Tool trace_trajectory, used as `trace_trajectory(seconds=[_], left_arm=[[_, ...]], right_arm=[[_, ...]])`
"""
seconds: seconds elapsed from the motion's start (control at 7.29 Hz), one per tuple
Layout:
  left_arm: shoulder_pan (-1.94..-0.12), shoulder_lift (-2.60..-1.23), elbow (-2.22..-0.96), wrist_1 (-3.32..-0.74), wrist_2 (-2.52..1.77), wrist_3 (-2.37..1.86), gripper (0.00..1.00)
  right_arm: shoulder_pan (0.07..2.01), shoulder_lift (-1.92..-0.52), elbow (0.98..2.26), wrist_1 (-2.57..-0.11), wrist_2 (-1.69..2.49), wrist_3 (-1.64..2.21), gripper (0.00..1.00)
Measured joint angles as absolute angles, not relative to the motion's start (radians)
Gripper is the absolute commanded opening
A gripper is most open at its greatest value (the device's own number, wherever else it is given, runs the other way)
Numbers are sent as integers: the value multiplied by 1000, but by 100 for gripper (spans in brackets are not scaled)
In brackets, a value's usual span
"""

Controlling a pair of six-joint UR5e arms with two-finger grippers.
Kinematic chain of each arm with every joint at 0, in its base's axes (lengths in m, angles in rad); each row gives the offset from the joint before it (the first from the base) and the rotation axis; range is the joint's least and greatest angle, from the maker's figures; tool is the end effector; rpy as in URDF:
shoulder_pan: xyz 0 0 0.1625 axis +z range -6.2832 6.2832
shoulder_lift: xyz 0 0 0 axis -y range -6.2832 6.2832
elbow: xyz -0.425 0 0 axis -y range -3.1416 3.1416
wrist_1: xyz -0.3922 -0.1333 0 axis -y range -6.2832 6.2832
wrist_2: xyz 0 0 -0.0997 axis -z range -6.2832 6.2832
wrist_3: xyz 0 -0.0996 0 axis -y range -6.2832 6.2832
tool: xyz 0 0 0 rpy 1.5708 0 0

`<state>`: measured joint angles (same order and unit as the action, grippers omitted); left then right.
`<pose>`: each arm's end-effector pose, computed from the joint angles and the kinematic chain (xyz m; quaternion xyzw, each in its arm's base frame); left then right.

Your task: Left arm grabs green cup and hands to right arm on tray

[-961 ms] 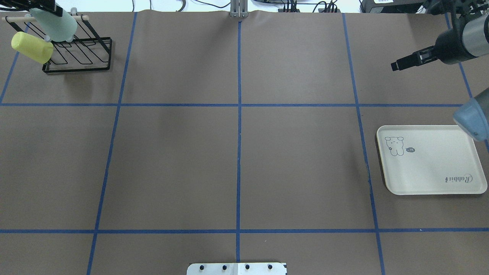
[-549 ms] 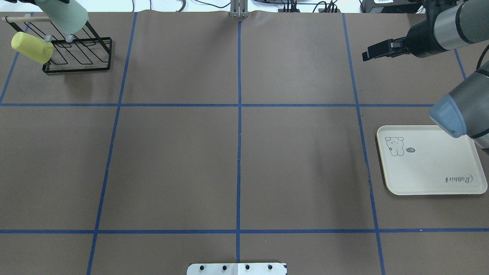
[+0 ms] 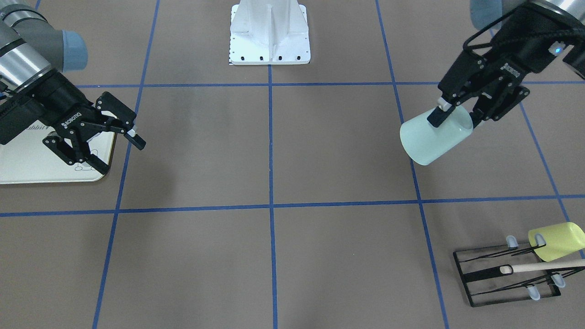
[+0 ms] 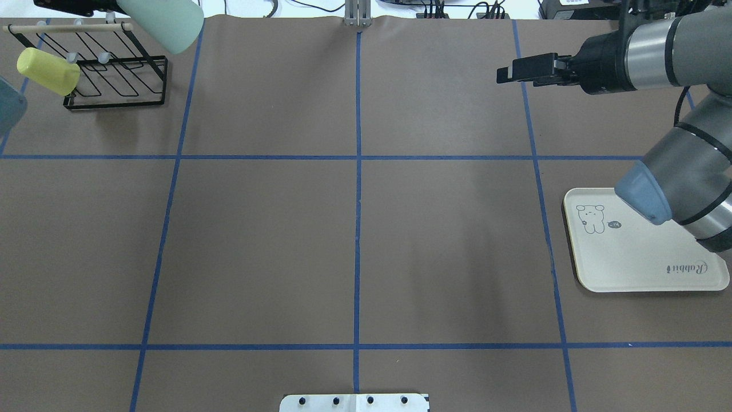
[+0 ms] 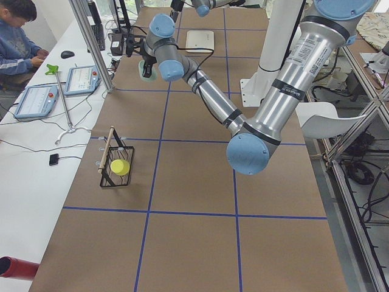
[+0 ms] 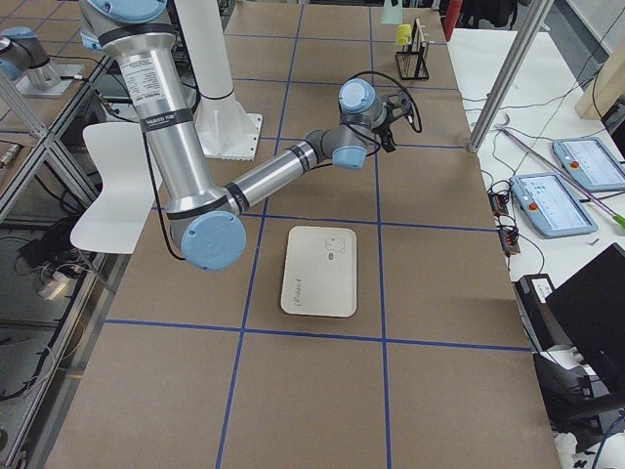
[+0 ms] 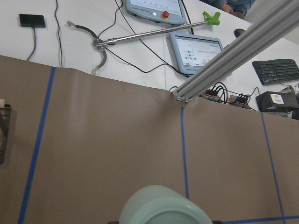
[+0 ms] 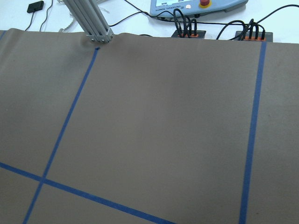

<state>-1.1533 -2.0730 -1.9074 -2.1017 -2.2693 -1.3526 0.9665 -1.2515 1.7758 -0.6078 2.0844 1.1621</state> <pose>0.1643 -0.5412 0.1608 0.1713 0.6278 -0.1348 0.7472 -0.2531 -0.5151 0.2776 0.2711 -0.6246 0.0307 0.7317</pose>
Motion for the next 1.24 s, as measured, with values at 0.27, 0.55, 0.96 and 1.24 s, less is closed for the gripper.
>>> trace_trajectory(seconds=[0.27, 0.55, 0.96, 1.24], left_arm=[[-1111, -2092, -1927, -2240, -2269, -1530, 0], [-1062, -2130, -1960, -2306, -2269, -1652, 0], [-994, -2183, -2004, -2318, -2268, -1742, 0], [-969, -2207, -2008, -2324, -2268, -1792, 0]], right_arm=[[864, -1250, 1773, -316, 1928, 1361, 100], [728, -1235, 1772, -54, 1710, 1492, 100], [513, -1142, 1772, 215, 1428, 1547, 100], [474, -1076, 1774, 249, 1372, 1552, 100]])
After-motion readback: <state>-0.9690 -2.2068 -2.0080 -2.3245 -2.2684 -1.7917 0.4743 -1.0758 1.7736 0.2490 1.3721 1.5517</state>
